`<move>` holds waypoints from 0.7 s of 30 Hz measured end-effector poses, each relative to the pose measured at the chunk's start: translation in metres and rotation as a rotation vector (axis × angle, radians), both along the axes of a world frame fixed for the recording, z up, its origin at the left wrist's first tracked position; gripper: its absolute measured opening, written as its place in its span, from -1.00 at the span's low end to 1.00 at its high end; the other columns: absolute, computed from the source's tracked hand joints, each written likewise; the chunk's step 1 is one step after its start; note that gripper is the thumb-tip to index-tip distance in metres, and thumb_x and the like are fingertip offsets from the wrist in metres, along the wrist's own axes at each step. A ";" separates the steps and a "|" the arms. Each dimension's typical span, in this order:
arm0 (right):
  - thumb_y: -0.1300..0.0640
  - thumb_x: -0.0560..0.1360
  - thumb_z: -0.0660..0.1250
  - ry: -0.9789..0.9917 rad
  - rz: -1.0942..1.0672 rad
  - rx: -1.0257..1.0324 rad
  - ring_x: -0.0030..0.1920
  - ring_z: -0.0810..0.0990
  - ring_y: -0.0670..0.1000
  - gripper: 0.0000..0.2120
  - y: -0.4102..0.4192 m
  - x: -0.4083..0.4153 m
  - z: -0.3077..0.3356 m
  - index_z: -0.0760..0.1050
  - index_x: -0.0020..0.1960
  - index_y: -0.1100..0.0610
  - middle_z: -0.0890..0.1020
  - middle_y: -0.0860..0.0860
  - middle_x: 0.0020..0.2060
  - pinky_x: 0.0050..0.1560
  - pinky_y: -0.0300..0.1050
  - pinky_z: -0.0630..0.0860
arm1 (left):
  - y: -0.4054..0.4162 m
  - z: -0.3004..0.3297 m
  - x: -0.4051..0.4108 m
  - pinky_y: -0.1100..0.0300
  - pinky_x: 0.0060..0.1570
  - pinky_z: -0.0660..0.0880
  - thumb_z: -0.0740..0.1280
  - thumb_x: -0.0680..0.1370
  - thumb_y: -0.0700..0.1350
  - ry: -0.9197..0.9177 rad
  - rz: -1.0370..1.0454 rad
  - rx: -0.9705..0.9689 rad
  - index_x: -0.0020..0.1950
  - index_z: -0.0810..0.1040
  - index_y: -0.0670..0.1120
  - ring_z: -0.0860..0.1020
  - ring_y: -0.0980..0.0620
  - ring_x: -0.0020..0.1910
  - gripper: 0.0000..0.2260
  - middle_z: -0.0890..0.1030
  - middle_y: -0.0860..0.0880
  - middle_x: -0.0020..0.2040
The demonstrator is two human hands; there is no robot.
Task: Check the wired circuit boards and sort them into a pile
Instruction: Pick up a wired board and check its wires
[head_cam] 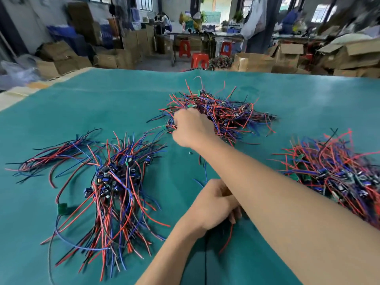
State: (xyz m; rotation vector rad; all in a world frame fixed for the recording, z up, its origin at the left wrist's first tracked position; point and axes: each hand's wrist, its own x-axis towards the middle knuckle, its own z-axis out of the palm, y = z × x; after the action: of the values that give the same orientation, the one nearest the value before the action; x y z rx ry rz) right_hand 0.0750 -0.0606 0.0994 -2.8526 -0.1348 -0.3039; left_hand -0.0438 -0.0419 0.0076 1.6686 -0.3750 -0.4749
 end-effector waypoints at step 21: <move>0.39 0.41 0.47 -0.309 -0.075 0.935 -0.23 0.71 -0.09 -0.73 -0.123 -0.119 -0.039 0.62 -0.12 0.03 0.71 -0.04 -0.25 -0.11 -0.16 0.64 | 0.003 0.010 0.003 0.21 -0.33 0.55 0.16 0.66 -0.30 0.283 0.168 -0.527 0.24 0.48 -0.24 0.62 -0.07 -0.25 -0.80 0.65 -0.24 -0.05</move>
State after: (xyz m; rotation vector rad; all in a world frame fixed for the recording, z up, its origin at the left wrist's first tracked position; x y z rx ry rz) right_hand -0.0443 -0.1833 0.0601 -1.8760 0.0517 -0.6256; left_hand -0.0404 -0.0389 0.0181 1.0932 -0.1304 -0.4335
